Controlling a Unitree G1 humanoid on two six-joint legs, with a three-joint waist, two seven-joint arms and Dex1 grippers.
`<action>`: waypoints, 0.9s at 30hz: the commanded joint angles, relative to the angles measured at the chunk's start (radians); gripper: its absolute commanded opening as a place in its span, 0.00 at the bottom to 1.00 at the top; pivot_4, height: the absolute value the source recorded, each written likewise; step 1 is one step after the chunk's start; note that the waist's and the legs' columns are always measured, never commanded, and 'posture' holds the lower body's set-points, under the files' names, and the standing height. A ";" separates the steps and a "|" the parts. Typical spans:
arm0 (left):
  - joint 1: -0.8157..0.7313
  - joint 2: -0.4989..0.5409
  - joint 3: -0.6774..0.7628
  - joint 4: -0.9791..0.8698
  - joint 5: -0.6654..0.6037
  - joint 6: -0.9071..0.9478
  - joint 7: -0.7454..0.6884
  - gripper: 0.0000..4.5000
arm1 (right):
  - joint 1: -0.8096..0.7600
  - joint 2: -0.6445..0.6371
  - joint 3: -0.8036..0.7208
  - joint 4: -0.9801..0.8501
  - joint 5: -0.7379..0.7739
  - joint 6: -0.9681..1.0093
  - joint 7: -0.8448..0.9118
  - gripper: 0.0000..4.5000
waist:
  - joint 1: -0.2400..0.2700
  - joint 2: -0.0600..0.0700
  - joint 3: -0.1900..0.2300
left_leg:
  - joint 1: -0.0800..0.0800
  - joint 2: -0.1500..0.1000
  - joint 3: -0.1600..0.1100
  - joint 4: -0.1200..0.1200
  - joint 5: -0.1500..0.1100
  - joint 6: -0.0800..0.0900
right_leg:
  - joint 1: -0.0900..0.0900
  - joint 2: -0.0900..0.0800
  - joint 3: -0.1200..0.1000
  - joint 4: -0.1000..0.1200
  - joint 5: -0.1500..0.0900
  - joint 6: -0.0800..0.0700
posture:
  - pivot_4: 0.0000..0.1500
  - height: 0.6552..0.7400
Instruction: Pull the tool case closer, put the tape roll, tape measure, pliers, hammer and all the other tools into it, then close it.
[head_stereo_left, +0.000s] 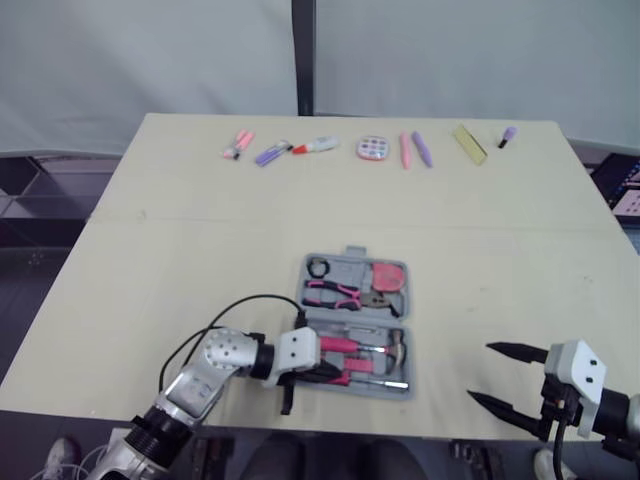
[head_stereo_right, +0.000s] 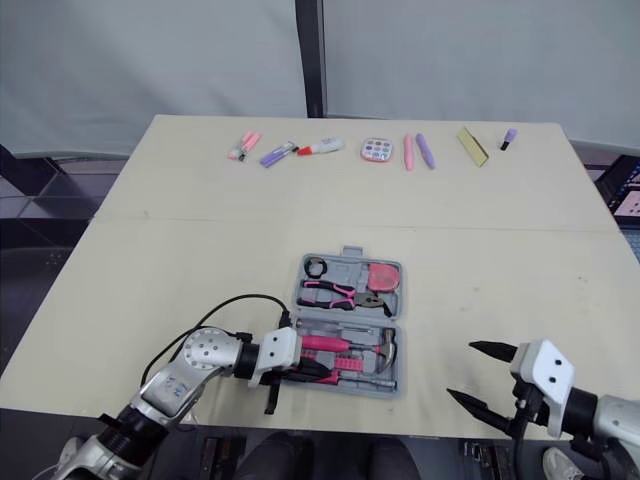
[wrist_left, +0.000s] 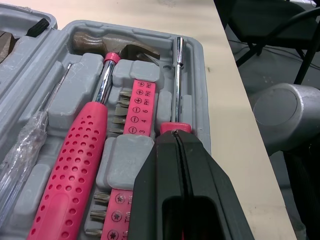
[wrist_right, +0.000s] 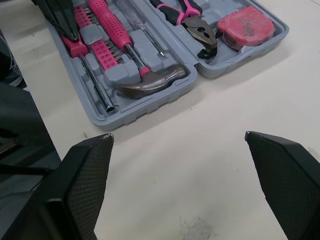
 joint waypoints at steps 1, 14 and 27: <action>0.043 0.020 -0.051 0.036 0.056 0.009 -0.010 0.01 | 0.009 0.005 -0.027 -0.034 0.017 0.002 -0.008 1.00 | 0.000 0.000 0.000 | 0.000 0.000 0.000 0.000 0.000 0.000 | 0.000 0.000 0.000 0.000 0.000 0.000 | 1.00 0.69; 0.054 0.028 -0.070 0.110 0.091 0.005 -0.006 0.01 | 0.012 -0.002 -0.041 -0.036 0.019 0.006 -0.004 1.00 | 0.000 0.003 -0.006 | 0.001 0.000 0.000 -0.001 0.000 0.000 | 0.001 0.000 0.000 0.000 0.000 0.000 | 1.00 0.69; 0.054 0.028 -0.102 0.172 0.118 -0.015 -0.001 0.01 | 0.026 0.004 -0.057 -0.052 0.022 0.017 -0.006 1.00 | -0.001 0.003 -0.023 | 0.003 0.000 0.000 -0.003 0.000 0.001 | 0.002 0.000 0.001 -0.001 0.000 0.000 | 1.00 0.69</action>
